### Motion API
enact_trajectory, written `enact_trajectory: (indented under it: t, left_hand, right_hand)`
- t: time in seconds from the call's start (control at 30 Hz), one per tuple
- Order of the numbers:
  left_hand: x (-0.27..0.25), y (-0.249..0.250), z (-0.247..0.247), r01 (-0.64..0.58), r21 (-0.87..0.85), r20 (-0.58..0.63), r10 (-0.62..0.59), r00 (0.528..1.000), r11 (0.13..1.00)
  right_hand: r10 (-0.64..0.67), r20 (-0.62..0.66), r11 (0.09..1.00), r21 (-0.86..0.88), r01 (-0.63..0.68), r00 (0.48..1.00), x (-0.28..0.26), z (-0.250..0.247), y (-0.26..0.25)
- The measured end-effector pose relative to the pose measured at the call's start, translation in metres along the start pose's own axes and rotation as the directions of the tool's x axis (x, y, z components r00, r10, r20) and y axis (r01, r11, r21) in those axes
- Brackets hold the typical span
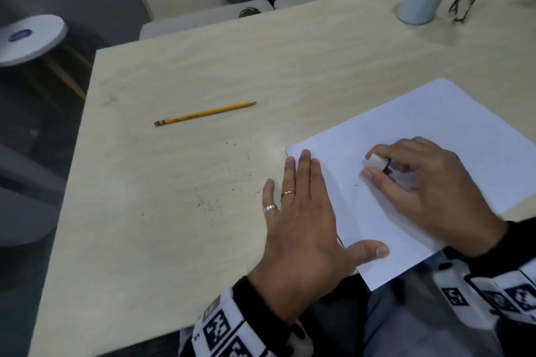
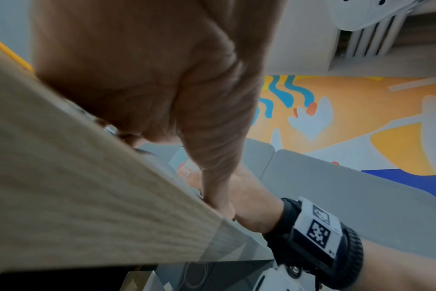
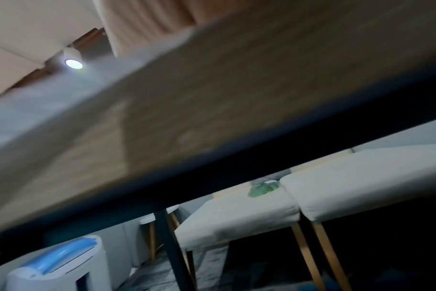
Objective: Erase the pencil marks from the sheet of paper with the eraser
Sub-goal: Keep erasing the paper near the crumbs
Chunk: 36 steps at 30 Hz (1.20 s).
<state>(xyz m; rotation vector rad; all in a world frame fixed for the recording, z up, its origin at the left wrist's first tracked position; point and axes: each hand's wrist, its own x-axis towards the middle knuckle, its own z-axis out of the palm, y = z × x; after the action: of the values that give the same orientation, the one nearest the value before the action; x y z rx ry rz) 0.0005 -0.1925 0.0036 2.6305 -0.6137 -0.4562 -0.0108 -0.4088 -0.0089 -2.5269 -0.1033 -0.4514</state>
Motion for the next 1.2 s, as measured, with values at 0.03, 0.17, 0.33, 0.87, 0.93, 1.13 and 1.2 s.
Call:
enact_trajectory:
  t: [0.03, 0.17, 0.33, 0.87, 0.93, 1.13, 1.2]
  left_hand:
    - [0.000, 0.000, -0.001, 0.001, 0.006, 0.001, -0.001, 1.000, 1.000]
    - [-0.001, -0.001, 0.000, 0.016, 0.024, -0.010, -0.016, 1.000, 1.000]
    - [-0.001, 0.000, -0.001, 0.015, 0.024, -0.007, -0.015, 1.000, 1.000]
    - [0.001, 0.000, 0.001, 0.015, 0.029, 0.001, -0.015, 1.000, 0.999]
    - [0.000, 0.001, 0.000, 0.014, 0.028, 0.004, -0.014, 1.000, 1.000]
    - [0.000, -0.001, 0.001, 0.011, 0.016, 0.002, -0.011, 1.000, 1.000]
    - [-0.001, -0.002, 0.001, 0.011, -0.001, -0.013, -0.011, 1.000, 1.000]
  right_hand:
    - [0.013, -0.006, 1.000, 0.025, -0.013, 1.000, 0.001, 0.000, -0.002]
    - [-0.072, 0.111, 0.993, 0.096, 0.062, 0.991, -0.011, 0.011, -0.027]
    - [0.058, -0.021, 0.998, 0.023, -0.057, 0.998, 0.010, -0.005, 0.003]
    - [0.090, 0.026, 0.996, -0.018, -0.089, 0.996, 0.017, 0.000, -0.010]
    - [0.100, -0.001, 0.995, -0.023, -0.100, 0.995, 0.018, -0.007, -0.008]
    - [0.101, 0.094, 0.994, -0.040, -0.097, 0.990, 0.010, -0.007, -0.021]
    - [0.126, 0.059, 0.991, -0.061, -0.122, 0.990, 0.016, -0.016, -0.013]
